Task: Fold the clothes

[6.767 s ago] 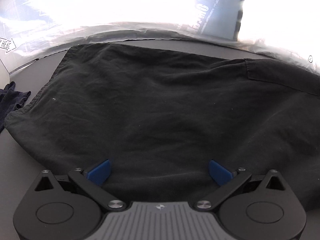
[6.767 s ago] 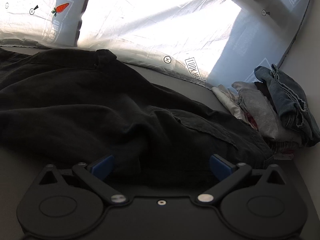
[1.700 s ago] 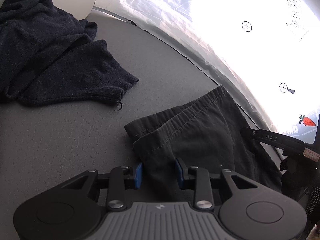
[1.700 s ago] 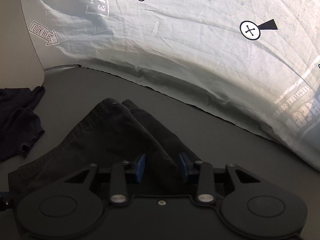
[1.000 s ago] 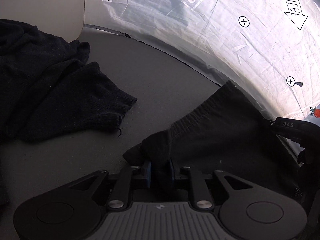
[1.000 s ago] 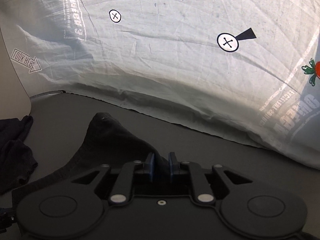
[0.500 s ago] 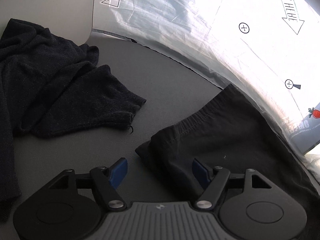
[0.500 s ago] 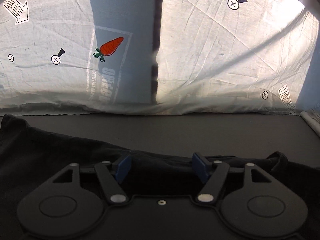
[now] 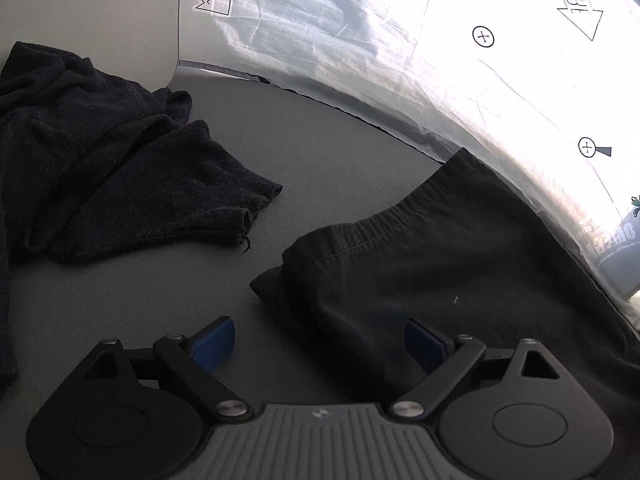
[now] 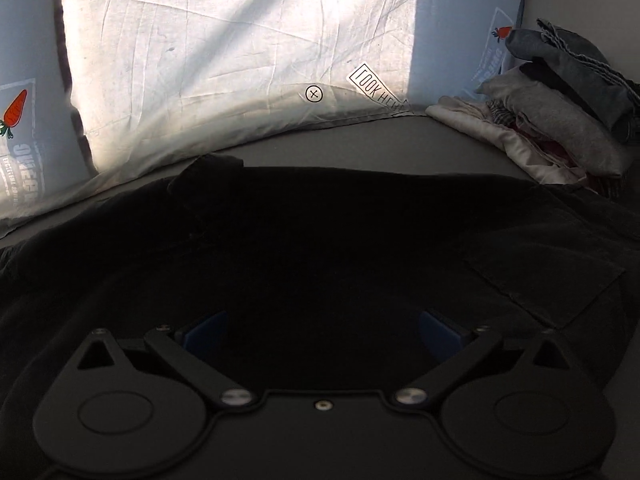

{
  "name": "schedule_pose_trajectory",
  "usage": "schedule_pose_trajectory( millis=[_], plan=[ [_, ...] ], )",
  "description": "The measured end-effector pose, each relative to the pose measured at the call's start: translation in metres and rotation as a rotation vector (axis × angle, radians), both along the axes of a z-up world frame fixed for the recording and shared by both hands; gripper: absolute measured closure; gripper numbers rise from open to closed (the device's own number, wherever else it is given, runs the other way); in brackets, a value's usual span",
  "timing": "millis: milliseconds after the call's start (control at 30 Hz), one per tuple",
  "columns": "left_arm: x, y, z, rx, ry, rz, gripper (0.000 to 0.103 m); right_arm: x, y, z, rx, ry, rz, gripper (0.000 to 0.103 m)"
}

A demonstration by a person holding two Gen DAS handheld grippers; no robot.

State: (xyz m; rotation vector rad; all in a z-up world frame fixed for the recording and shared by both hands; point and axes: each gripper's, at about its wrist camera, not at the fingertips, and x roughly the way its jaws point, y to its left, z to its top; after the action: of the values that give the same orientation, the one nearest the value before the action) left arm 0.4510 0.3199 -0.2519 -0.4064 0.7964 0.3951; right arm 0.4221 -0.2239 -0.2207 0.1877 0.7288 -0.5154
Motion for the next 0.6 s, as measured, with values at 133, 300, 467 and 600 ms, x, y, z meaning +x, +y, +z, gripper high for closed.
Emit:
schedule_pose_trajectory(
  millis=[133, 300, 467, 600],
  plan=[
    [0.008, -0.010, -0.002, 0.049, 0.030, 0.016, 0.005, -0.014, -0.018, -0.012, 0.068, -0.052, -0.039, 0.000],
    [0.011, -0.011, -0.001, 0.035, 0.018, 0.081, 0.007, -0.025, -0.014, -0.022, 0.013, -0.117, -0.006, 0.000],
    [0.013, -0.017, 0.002, 0.051, -0.016, 0.067, 0.068, -0.023, -0.013, -0.022, 0.006, -0.112, -0.010, 0.000],
    [0.008, -0.017, 0.019, 0.004, -0.071, 0.112, 0.089, -0.023, -0.013, -0.023, 0.006, -0.113, -0.011, 0.000]
  ],
)
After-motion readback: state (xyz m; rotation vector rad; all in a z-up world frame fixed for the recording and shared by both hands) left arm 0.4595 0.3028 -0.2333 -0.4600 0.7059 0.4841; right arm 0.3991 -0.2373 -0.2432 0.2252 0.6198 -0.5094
